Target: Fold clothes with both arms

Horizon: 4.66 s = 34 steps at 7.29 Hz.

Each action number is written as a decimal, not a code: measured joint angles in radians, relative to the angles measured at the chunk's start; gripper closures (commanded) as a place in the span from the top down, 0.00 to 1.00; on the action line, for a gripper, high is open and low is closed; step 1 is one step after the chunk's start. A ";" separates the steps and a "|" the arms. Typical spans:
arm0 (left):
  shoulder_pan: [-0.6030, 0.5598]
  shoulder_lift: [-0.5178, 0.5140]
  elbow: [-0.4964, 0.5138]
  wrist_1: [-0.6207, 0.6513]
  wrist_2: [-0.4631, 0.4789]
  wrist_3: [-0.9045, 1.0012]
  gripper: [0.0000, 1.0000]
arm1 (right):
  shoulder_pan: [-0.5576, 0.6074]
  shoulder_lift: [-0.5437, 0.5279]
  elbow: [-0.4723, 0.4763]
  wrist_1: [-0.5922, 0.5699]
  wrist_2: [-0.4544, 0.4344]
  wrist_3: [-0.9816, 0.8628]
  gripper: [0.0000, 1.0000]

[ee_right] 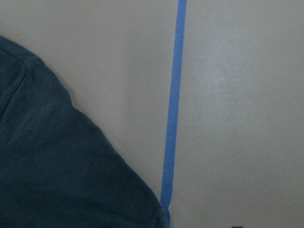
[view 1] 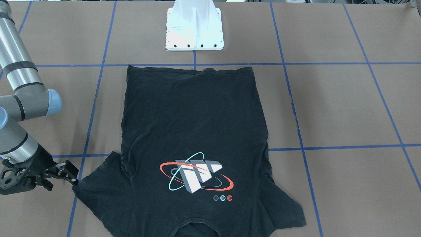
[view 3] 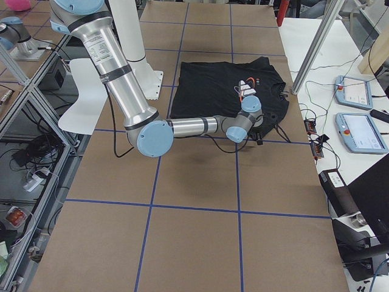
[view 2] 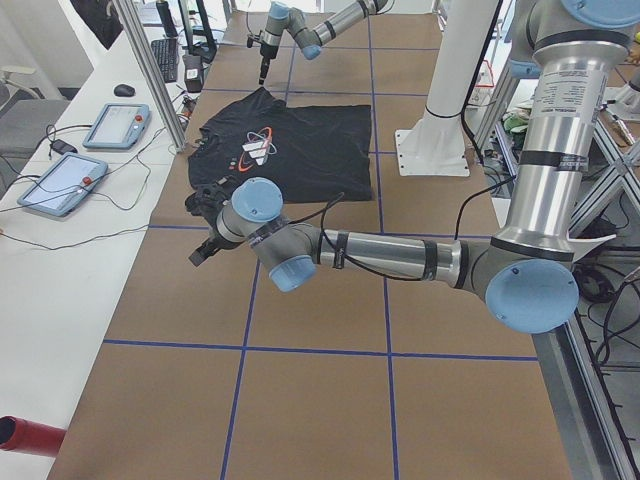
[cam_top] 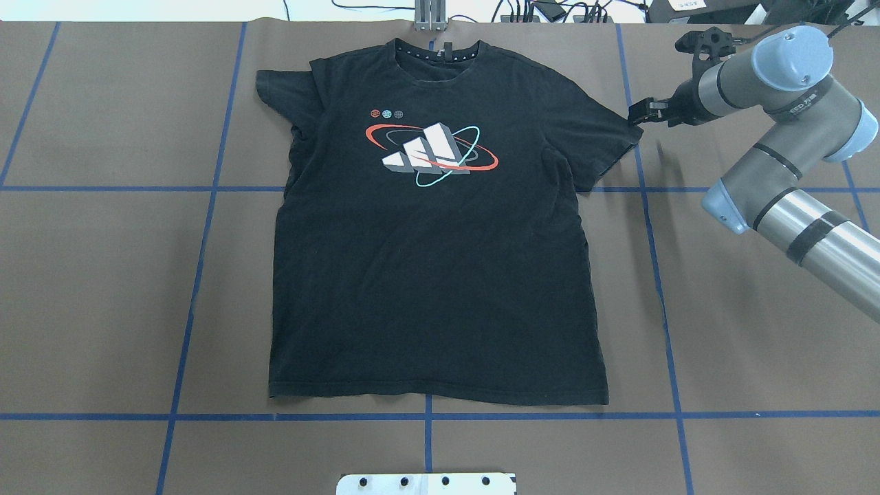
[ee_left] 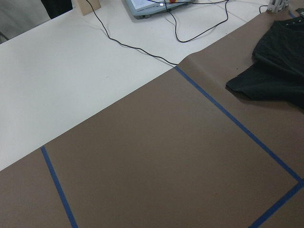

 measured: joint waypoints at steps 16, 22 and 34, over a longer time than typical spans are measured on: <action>0.000 0.000 0.051 -0.052 0.000 0.000 1.00 | -0.114 0.280 0.087 -0.351 -0.141 0.221 0.00; 0.000 0.000 0.054 -0.052 0.000 -0.001 1.00 | -0.246 0.492 -0.099 -0.425 -0.330 0.356 0.64; 0.307 -0.500 0.453 -0.181 0.332 -0.595 1.00 | 0.045 0.130 0.196 -0.434 0.043 -0.131 1.00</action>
